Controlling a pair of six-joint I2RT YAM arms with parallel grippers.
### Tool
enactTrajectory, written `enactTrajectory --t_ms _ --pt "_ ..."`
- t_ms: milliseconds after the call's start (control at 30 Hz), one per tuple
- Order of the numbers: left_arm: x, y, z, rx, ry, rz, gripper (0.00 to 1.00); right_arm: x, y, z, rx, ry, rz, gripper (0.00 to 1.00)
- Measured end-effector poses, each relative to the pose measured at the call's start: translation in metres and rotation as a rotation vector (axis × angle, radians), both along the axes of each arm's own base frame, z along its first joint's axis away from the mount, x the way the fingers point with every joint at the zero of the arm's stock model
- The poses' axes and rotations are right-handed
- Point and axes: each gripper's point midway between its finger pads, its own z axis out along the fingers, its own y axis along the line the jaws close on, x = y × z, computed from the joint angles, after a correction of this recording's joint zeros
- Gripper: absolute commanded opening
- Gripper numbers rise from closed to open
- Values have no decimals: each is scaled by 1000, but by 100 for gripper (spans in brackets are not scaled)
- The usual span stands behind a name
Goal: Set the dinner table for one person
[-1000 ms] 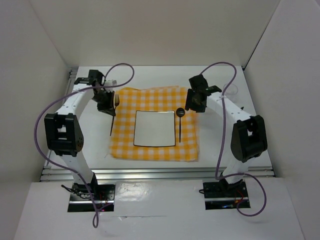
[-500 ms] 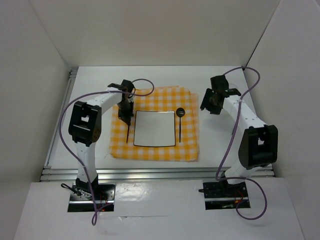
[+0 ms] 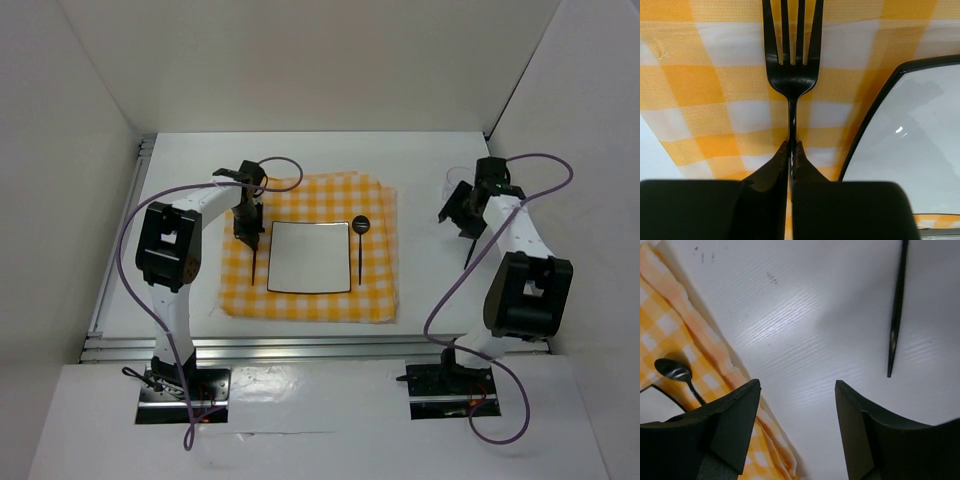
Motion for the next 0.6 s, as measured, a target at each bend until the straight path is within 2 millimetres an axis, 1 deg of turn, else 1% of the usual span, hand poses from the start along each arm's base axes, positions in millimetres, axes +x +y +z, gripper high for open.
enactTrajectory --t_ms 33,67,133,167,233,267,400,500,600 --pt "0 0 0 -2 0 -1 3 0 -6 0 4 0 -14 72" --pt "0 0 0 -7 1 -4 9 -2 -13 -1 5 0 -32 79" --pt "0 -1 -1 -13 3 -12 18 -4 -25 -4 -6 10 -64 86" --pt "0 -2 -1 -19 5 -15 27 -5 -30 -6 -14 16 -75 89" --pt "-2 -3 -1 -28 9 -30 38 -6 -36 -12 -30 37 -89 98" --pt "-3 -4 -2 -31 10 -38 39 -7 -38 -16 -38 51 -95 99" --pt "-6 -4 -5 -43 24 -42 39 -11 -50 -38 -50 118 -127 99" --pt "-6 -3 -5 -48 24 -43 39 -17 -68 -60 -66 189 -175 99" --pt "-6 -3 -5 -51 25 -57 39 -17 -85 -84 -92 261 -212 95"
